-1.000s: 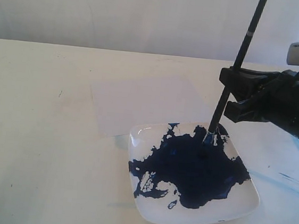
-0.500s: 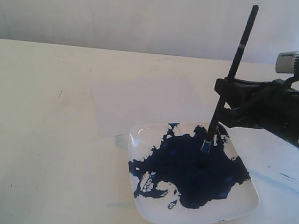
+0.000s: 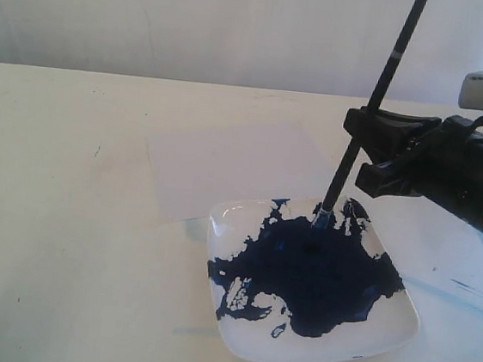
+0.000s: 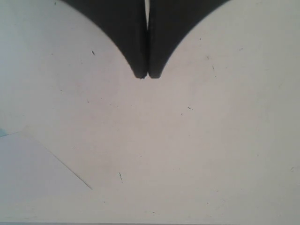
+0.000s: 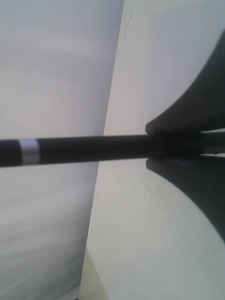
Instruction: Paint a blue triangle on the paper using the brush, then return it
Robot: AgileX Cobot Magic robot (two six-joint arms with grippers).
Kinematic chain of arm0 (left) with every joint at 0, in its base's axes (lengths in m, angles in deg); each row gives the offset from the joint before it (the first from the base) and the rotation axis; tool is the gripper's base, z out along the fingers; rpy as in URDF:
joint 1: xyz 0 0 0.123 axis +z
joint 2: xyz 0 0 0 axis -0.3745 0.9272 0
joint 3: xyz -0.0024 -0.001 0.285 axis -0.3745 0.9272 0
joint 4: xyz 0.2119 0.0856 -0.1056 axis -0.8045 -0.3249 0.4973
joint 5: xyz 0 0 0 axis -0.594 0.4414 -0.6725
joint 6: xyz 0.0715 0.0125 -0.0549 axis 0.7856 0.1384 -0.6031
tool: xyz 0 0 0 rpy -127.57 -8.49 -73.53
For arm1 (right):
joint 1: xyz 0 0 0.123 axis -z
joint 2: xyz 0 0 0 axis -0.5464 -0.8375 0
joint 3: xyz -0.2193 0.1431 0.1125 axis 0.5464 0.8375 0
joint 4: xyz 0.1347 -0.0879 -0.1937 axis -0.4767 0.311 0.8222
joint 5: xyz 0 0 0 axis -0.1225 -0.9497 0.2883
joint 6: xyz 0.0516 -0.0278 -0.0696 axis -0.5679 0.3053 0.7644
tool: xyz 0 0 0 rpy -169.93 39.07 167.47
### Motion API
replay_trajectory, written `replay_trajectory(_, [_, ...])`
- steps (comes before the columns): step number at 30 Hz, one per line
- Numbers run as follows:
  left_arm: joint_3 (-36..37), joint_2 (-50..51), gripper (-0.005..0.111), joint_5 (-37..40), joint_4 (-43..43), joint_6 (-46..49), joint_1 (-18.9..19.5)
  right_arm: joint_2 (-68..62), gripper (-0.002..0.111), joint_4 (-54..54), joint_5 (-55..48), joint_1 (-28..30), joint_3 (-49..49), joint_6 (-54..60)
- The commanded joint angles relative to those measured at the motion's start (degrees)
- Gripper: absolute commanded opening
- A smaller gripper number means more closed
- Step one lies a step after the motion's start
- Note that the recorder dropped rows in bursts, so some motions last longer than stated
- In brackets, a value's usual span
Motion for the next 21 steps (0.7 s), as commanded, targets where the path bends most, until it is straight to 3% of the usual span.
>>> replay_trajectory(1, [0.19,-0.19,0.0,-0.26,0.05,-0.39,-0.44,0.18,0.0,-0.21,1.17,0.37,0.21,0.34])
replay_trajectory(13, [0.19,-0.19,0.0,-4.93,2.28,-0.97,-0.41,0.18,0.0,-0.07,5.71,0.37,0.21,-2.62])
replay_trajectory(16, [0.19,-0.19,0.0,-13.17,2.18,-0.58,-0.41,0.18,0.0,-0.18,5.74,0.37,0.21,-2.62])
replay_trajectory(21, [0.19,-0.19,0.0,-36.64,2.6,-0.58,-0.41,0.18,0.0,-0.18,5.74,0.37,0.21,-2.62])
